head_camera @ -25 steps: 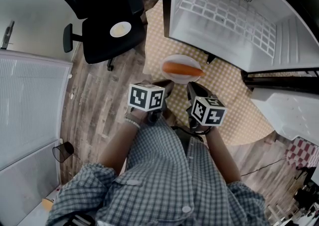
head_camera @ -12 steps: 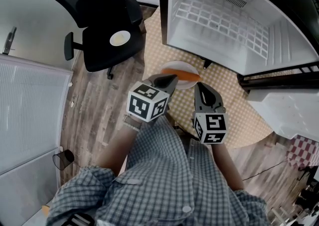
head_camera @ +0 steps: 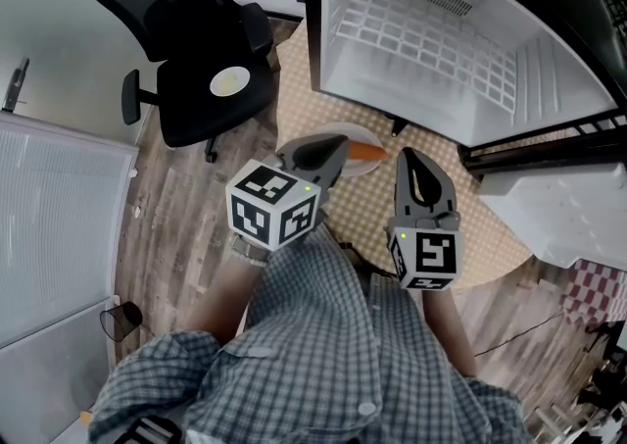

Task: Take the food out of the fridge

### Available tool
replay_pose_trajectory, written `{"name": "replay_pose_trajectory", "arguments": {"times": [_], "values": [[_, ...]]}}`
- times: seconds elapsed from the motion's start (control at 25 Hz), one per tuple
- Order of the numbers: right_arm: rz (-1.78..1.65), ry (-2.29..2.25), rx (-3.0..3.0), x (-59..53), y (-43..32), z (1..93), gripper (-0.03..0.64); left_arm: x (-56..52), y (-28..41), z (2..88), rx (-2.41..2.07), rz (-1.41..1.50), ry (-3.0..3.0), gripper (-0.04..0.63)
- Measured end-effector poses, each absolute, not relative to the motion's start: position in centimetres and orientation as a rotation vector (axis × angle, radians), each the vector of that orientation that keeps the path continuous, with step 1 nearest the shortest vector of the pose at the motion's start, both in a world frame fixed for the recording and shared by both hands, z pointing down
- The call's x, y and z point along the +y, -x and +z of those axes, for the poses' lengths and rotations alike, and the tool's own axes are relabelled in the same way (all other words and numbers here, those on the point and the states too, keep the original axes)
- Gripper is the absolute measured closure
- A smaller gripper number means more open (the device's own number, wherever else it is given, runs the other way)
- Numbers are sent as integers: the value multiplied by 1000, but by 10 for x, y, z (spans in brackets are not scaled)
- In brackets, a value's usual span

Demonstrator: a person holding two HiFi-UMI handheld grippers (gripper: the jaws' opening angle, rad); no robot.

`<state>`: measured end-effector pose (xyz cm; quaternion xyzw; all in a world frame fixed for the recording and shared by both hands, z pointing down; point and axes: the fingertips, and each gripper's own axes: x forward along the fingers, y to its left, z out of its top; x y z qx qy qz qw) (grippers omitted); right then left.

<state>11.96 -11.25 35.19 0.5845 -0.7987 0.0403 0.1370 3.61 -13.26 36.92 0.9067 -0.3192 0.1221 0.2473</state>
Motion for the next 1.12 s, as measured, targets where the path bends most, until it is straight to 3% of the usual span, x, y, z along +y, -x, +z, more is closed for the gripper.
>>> {"name": "replay_pose_trajectory", "arguments": {"times": [1.12], "values": [[100,-1677,-2409,-103,-109,320,606,-104,-59,353,-882,439,-2699,589]]}}
